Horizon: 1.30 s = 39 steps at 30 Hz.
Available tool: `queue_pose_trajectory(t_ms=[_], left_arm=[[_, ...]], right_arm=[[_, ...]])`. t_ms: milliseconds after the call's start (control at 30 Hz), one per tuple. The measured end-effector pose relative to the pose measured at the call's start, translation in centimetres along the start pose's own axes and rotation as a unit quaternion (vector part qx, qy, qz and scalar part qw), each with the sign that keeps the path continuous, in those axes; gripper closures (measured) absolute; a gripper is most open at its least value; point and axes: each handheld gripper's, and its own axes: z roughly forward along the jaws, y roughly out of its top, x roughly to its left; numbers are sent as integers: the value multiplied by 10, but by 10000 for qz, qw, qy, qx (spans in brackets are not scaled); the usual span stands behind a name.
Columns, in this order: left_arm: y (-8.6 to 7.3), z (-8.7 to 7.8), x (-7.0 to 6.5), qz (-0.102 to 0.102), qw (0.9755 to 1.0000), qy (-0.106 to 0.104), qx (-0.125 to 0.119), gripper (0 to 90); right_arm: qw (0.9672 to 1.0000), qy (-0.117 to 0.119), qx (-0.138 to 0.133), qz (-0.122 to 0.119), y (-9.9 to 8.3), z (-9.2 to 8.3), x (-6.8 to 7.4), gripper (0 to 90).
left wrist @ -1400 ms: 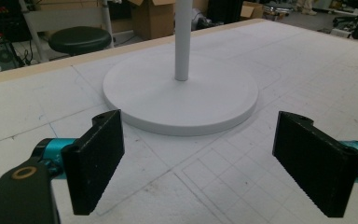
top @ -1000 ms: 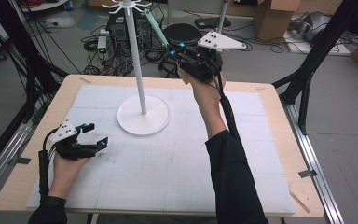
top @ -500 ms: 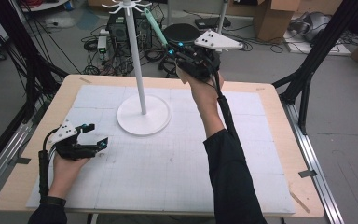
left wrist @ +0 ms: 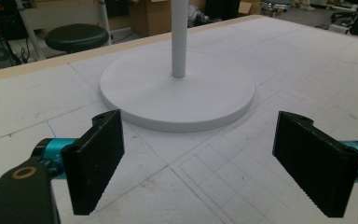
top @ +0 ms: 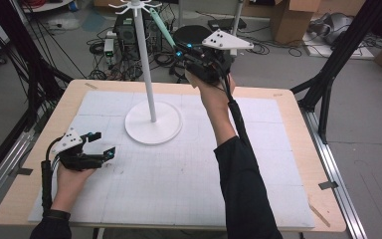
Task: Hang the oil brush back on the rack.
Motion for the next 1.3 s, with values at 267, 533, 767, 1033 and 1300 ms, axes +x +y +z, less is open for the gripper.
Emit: queue_pose_trajectory(t_ms=[267, 533, 767, 1033, 1300], left_arm=[[0, 0, 0, -6, 10000, -10, 6, 171], [0, 0, -1, -11, 10000, -17, 5, 171], [-1, 1, -1, 14, 10000, -32, 49, 171], [-1, 2, -1, 8, 10000, -24, 47, 170], [-1, 2, 0, 20, 10000, 5, 73, 170]], right_arm=[[9999, -29, 88, -51, -1, 9, 3, 821], [9998, -30, 177, -57, -5, 16, 6, 817], [9992, -25, 386, -54, -7, 26, 6, 699], [9986, -47, 504, -117, -14, 14, 8, 448], [9970, 103, 733, -217, -43, -26, 4, 296]])
